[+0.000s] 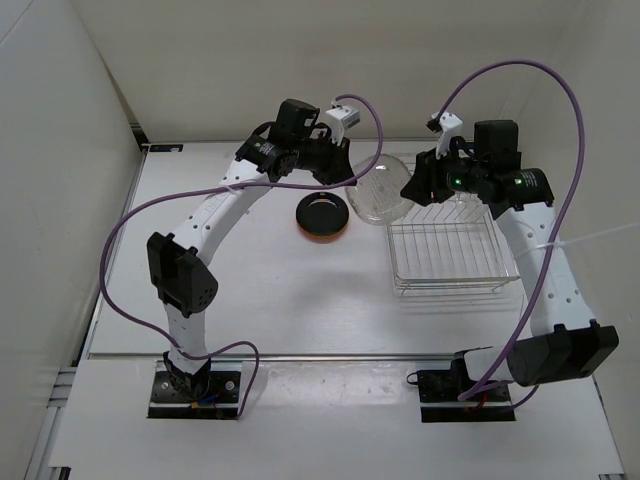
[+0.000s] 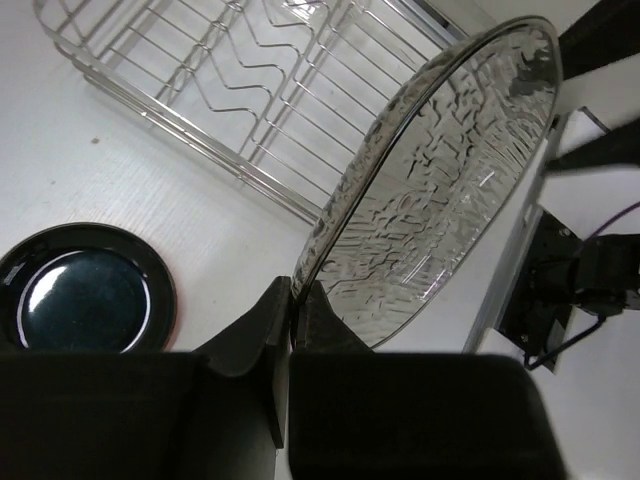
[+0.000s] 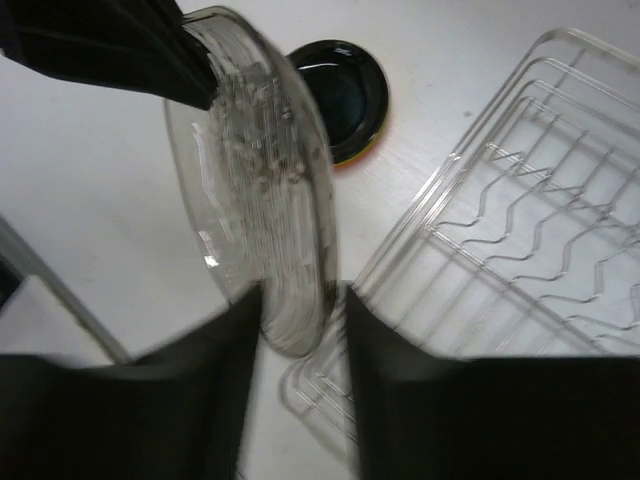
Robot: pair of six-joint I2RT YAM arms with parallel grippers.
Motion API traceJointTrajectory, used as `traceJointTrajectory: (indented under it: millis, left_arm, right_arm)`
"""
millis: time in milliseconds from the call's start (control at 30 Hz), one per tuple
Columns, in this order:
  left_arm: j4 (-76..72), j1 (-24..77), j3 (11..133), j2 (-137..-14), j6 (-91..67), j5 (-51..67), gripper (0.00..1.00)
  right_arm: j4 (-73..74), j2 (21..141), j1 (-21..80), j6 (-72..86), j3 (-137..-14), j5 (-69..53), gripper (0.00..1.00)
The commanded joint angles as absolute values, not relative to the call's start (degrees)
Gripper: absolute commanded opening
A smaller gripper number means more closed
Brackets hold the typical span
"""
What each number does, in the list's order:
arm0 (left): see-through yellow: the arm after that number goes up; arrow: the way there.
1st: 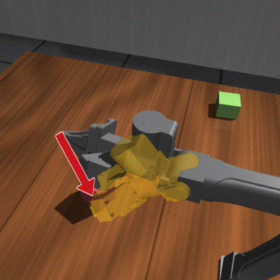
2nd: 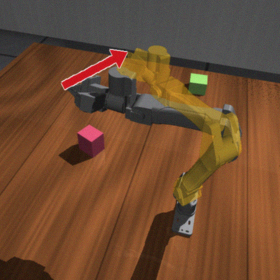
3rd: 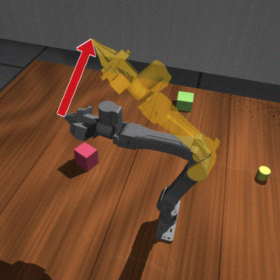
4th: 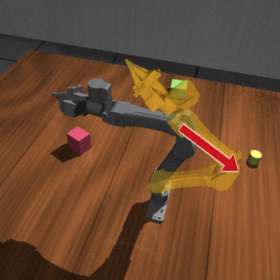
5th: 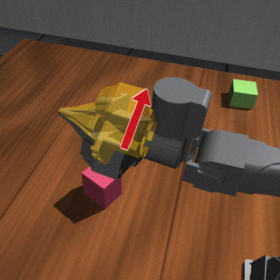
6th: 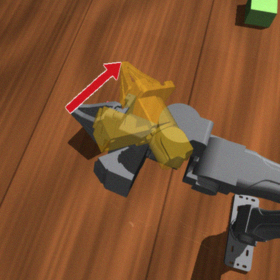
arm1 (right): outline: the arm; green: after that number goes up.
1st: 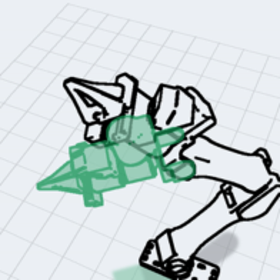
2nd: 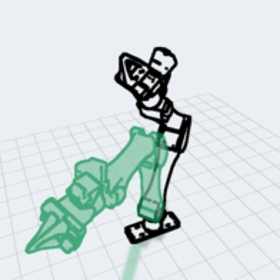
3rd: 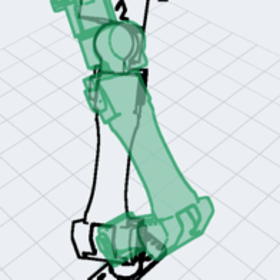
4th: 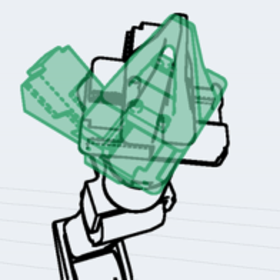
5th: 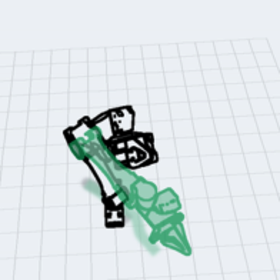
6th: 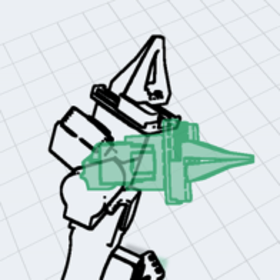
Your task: Unload the plates from the dish rack
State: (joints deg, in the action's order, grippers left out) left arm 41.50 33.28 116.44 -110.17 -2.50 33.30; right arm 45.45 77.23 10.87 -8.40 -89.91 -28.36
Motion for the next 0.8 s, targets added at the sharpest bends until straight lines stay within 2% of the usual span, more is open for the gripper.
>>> traceJointTrajectory:
  millis: [0,67,100,267,400,467,633,767]
  left_arm:
    - [39.29,33.05,116.29,-105.91,-1.85,30.5,0.11]
    - [39.9,33.05,115.06,-104.43,-0.53,30.5,0.11]
    - [40.77,33.05,113.4,-103.81,1.3,30.5,0.11]
    - [47.69,33.05,108.81,-101.25,6.84,31.98,0.11]
    - [51.42,32.35,104.61,-102.04,8.88,32.52,0.11]
    - [48.18,31.56,97.93,-98.54,8.88,32.0,0.11]
    - [42.72,24.8,89.4,-94.04,4.68,23.76,0.11]
    - [42.71,16.36,86.32,-94.75,3.43,27.15,0.11]
  right_arm:
    - [45.44,74.71,11.16,-8.26,-89.04,-33.49,0.54]
    - [45.44,74.71,11.16,-8.26,-89.03,-32.79,0.81]
    - [45.44,74.71,11.16,-8.26,-89.03,-31.04,1.0]
    - [42.37,74.18,11.16,-5.63,-88.42,-18.68,1.0]
    - [42.36,73.65,11.16,-5.63,-88.42,-16.18,1.0]
    - [42.36,72.95,11.16,-5.63,-88.42,-15.64,1.0]
    - [41.84,71.89,11.16,-5.63,-87.36,-12.3,1.0]
    - [41.31,71.37,11.16,-6.15,-86.75,-11.08,1.0]
